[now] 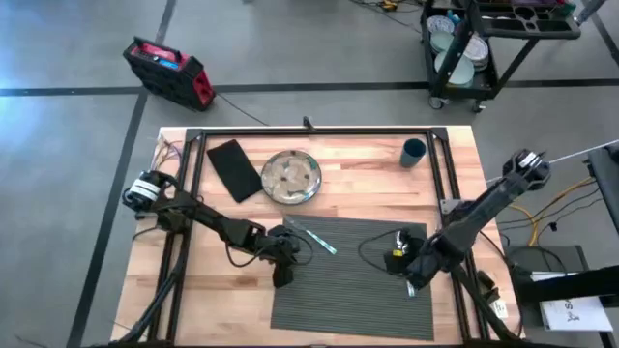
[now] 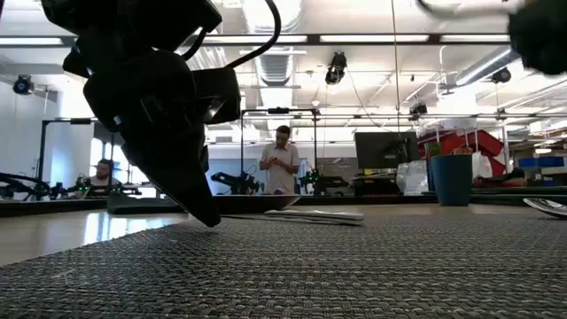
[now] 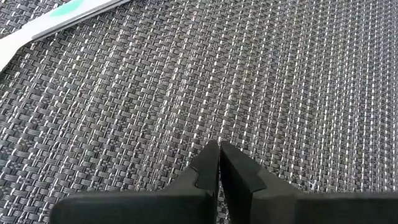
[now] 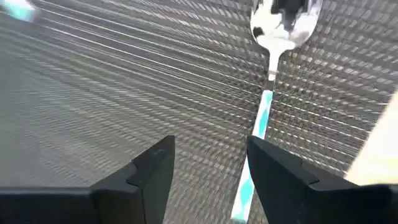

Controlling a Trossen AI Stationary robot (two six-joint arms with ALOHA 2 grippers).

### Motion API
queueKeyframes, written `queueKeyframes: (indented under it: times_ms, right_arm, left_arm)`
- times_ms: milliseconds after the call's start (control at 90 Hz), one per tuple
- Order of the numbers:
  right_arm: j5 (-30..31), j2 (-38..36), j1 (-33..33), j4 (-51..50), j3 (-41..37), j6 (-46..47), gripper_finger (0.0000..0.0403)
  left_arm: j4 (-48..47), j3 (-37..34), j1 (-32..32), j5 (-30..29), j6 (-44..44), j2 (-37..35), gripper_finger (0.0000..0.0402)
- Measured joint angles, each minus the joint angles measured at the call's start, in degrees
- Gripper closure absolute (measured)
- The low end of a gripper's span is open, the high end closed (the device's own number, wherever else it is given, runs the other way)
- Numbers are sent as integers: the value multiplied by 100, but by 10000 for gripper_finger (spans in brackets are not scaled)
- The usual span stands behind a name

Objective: Set table place
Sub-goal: Put the blue knife on the gray mat

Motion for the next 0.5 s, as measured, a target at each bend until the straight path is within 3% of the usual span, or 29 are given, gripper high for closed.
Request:
queueKeyframes:
  times_ms: [133, 256, 389, 500]
  right_arm:
    - [1013, -475, 0, -1048, 875, -29, 219]
    - [2635, -742, 0, -1595, 1708, -207, 223]
    - [4796, -803, -4, -1416, 2384, -1170, 228]
    - [5934, -693, -81, -882, 2722, -2173, 234]
  left_arm:
    - [-36, -2, 0, -2, -39, 0, 402]
    - [-34, -2, 0, 17, -41, 0, 402]
    - [-27, -2, 0, 20, -41, 0, 402]
    - [-22, -2, 0, 22, -43, 0, 402]
